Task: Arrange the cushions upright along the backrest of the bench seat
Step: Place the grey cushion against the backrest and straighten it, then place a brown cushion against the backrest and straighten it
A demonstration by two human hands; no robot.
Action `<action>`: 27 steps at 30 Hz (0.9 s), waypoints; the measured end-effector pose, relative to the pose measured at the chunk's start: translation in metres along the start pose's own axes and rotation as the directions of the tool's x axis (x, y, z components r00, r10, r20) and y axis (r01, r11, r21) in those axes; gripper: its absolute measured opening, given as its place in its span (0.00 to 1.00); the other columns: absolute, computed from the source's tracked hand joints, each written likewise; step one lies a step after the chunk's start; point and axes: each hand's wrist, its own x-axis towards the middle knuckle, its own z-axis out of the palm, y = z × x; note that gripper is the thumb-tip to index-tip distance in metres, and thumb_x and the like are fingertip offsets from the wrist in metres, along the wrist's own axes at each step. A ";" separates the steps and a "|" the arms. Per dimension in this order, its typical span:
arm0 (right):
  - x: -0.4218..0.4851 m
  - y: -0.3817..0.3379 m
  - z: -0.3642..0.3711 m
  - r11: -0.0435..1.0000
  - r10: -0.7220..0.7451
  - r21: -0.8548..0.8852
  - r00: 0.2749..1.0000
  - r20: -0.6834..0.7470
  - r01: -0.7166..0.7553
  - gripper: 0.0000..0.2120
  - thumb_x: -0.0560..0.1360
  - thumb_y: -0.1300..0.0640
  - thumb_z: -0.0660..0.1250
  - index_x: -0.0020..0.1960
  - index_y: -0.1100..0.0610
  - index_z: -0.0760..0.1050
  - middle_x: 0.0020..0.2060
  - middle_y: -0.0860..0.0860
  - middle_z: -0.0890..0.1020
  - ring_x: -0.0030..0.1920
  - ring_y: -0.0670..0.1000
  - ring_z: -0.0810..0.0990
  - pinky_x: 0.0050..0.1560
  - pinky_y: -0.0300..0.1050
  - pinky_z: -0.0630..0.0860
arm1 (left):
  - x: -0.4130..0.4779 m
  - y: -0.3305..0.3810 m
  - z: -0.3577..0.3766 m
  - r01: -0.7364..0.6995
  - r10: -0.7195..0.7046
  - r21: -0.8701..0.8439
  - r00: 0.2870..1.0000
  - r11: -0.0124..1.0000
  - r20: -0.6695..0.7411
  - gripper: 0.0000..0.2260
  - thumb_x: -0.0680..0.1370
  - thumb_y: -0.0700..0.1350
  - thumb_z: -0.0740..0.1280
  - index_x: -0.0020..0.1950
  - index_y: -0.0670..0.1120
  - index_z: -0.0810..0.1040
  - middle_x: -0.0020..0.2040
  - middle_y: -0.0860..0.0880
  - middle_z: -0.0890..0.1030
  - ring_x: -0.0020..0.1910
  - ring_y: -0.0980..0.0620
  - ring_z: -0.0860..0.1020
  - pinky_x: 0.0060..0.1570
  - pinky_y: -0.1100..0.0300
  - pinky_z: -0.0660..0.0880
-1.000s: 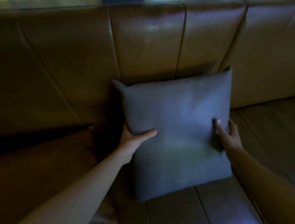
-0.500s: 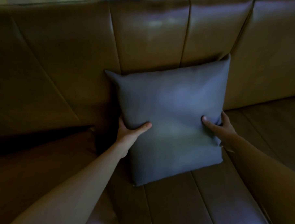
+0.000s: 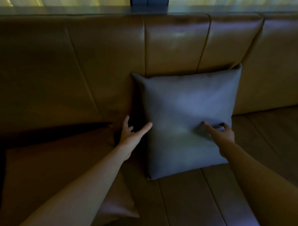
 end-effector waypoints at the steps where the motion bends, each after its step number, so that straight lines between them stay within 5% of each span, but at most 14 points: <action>1: -0.008 0.004 0.014 0.999 -0.039 -0.013 0.999 -0.036 0.038 0.41 0.58 0.38 0.75 0.66 0.56 0.73 0.59 0.56 0.80 0.59 0.58 0.78 0.63 0.58 0.75 | -0.004 -0.001 -0.012 -0.005 0.005 0.003 1.000 1.000 -0.025 0.44 0.71 0.55 0.74 0.79 0.59 0.51 0.77 0.46 0.64 0.74 0.44 0.64 0.66 0.49 0.64; 4: -0.031 0.020 0.064 0.992 -0.103 -0.076 0.991 -0.086 0.096 0.46 0.54 0.32 0.70 0.65 0.57 0.73 0.59 0.60 0.79 0.60 0.61 0.78 0.61 0.59 0.77 | -0.015 -0.010 -0.056 -0.034 0.035 0.007 0.995 0.999 -0.091 0.43 0.71 0.55 0.74 0.79 0.58 0.51 0.77 0.46 0.63 0.74 0.46 0.64 0.65 0.51 0.65; 9: -0.133 0.003 0.152 0.983 -0.087 -0.165 0.995 -0.049 0.078 0.35 0.69 0.47 0.75 0.70 0.60 0.68 0.66 0.61 0.71 0.66 0.61 0.73 0.68 0.54 0.70 | -0.023 -0.047 -0.156 0.024 -0.006 0.072 0.972 0.997 -0.235 0.43 0.72 0.53 0.74 0.79 0.58 0.51 0.80 0.47 0.55 0.77 0.42 0.58 0.69 0.43 0.63; 13: -0.170 0.024 0.203 0.975 0.061 -0.217 0.991 0.116 -0.035 0.39 0.70 0.44 0.73 0.75 0.56 0.62 0.71 0.58 0.69 0.68 0.60 0.72 0.64 0.52 0.72 | -0.024 -0.079 -0.229 0.110 0.027 0.349 0.930 0.930 -0.366 0.46 0.69 0.56 0.75 0.79 0.58 0.51 0.80 0.47 0.51 0.78 0.40 0.53 0.69 0.37 0.62; 17: -0.192 0.042 0.243 0.954 0.189 -0.281 0.942 0.276 -0.109 0.41 0.71 0.44 0.72 0.76 0.57 0.59 0.72 0.58 0.68 0.69 0.61 0.70 0.65 0.55 0.73 | -0.026 -0.101 -0.282 0.237 0.024 0.451 0.865 0.861 -0.500 0.52 0.63 0.62 0.77 0.79 0.59 0.49 0.80 0.45 0.48 0.78 0.38 0.50 0.70 0.34 0.57; 22: -0.194 0.067 0.270 0.931 0.290 -0.331 0.861 0.418 -0.153 0.48 0.67 0.38 0.73 0.77 0.56 0.56 0.74 0.58 0.64 0.72 0.62 0.67 0.69 0.57 0.69 | -0.023 -0.120 -0.329 0.379 -0.292 0.031 0.759 0.925 -0.582 0.57 0.61 0.58 0.80 0.79 0.54 0.46 0.78 0.40 0.56 0.74 0.34 0.59 0.69 0.34 0.60; 27: -0.193 0.085 0.274 0.927 0.299 -0.335 0.868 0.397 -0.166 0.49 0.66 0.38 0.74 0.78 0.56 0.56 0.75 0.57 0.62 0.72 0.61 0.66 0.67 0.56 0.69 | -0.025 -0.134 -0.338 0.306 -0.298 -0.065 0.821 0.950 -0.487 0.57 0.59 0.57 0.81 0.79 0.47 0.52 0.76 0.43 0.64 0.73 0.38 0.65 0.70 0.38 0.62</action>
